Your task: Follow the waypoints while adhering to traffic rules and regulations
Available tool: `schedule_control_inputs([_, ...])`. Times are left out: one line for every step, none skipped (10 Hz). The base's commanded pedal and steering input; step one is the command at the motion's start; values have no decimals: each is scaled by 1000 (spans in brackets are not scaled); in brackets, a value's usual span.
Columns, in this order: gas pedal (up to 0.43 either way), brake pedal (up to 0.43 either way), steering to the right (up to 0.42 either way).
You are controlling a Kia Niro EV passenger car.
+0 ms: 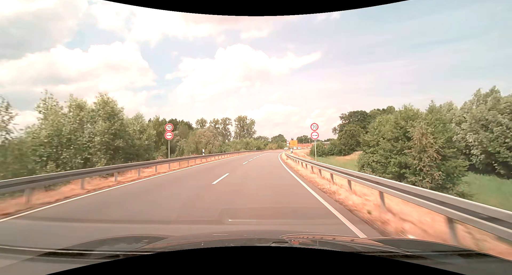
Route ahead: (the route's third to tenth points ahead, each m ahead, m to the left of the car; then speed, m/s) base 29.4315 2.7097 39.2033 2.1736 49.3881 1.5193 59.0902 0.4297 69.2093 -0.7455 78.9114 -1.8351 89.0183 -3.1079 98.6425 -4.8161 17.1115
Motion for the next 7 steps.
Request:
schedule_control_inputs([169, 0, 7])
schedule_control_inputs([169, 0, 7])
schedule_control_inputs([169, 0, 7])
schedule_control_inputs([169, 0, 7])
schedule_control_inputs([169, 0, 7])
schedule_control_inputs([169, 0, 6])
schedule_control_inputs([169, 0, 6])
